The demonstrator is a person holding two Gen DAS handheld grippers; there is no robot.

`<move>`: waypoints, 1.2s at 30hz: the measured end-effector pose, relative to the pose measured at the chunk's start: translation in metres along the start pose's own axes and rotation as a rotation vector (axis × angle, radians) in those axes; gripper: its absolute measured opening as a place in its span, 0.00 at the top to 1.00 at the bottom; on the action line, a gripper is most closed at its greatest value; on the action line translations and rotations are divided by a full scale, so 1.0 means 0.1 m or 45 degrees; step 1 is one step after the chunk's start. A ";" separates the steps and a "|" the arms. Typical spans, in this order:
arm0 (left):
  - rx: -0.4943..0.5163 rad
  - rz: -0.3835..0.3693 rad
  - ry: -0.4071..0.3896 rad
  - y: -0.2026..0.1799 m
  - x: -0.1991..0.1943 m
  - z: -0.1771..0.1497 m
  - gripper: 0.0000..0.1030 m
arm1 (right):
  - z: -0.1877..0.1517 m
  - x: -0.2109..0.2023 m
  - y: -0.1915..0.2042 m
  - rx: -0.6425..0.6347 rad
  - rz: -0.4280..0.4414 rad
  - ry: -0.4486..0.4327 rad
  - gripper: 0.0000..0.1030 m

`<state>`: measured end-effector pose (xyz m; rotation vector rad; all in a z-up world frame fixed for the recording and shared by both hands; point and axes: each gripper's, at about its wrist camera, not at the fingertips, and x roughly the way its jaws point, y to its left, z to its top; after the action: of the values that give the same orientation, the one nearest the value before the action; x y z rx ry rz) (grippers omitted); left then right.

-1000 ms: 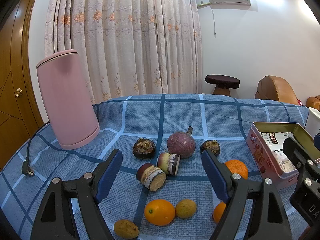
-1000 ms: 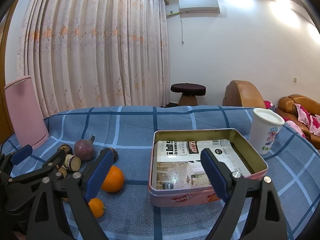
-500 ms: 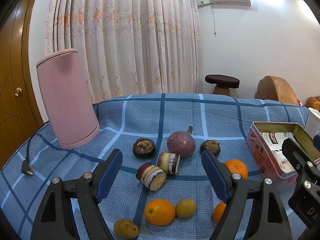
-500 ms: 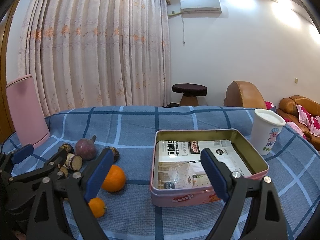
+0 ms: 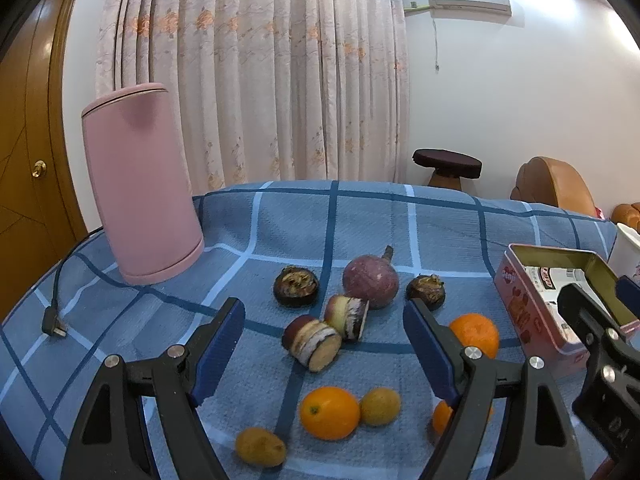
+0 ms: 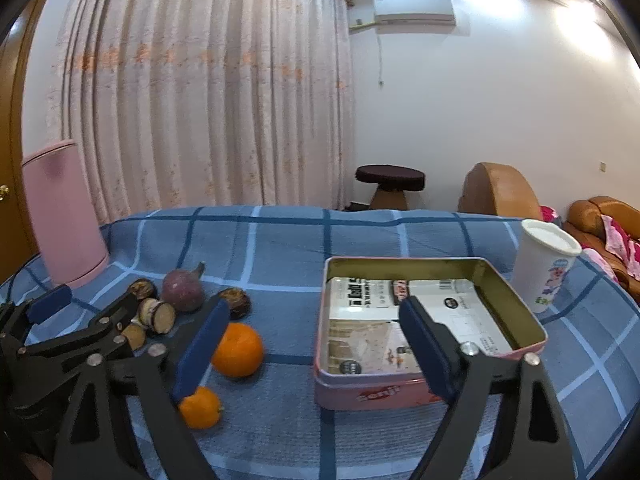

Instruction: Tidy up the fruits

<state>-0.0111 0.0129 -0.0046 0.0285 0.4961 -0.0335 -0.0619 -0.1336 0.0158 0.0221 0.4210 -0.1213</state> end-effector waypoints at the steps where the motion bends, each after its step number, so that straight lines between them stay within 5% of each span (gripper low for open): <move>1: 0.000 0.008 0.001 0.04 -0.01 0.00 0.20 | 0.00 0.01 0.00 -0.006 0.016 0.009 0.23; 9: -0.105 0.106 0.045 0.68 -0.27 -0.12 0.20 | -0.08 0.18 0.20 -0.075 0.285 0.185 0.37; 14: -0.011 0.134 0.131 0.86 -0.32 -0.21 0.20 | -0.23 0.25 0.43 -0.139 0.461 0.347 0.39; 22: 0.142 -0.066 0.265 0.66 -0.25 -0.30 0.20 | -0.34 0.44 0.52 -0.168 0.480 0.524 0.39; 28: 0.168 -0.073 0.382 0.55 -0.04 -0.39 0.20 | -0.36 0.48 0.53 -0.198 0.462 0.586 0.44; 29: 0.160 -0.091 0.416 0.55 0.00 -0.40 0.21 | -0.36 0.47 0.55 -0.217 0.454 0.582 0.53; 30: 0.144 -0.108 0.431 0.56 0.03 -0.41 0.25 | -0.36 0.47 0.56 -0.227 0.456 0.580 0.55; 32: 0.102 -0.130 0.445 0.59 0.06 -0.41 0.48 | -0.37 0.47 0.56 -0.231 0.455 0.577 0.55; 36: 0.043 -0.130 0.462 0.65 0.11 -0.37 0.67 | -0.35 0.44 0.51 -0.199 0.473 0.552 0.56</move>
<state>-0.0169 0.0792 -0.0412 0.0428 0.8599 -0.1387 -0.0298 -0.0869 -0.0346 -0.0283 0.8502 0.2891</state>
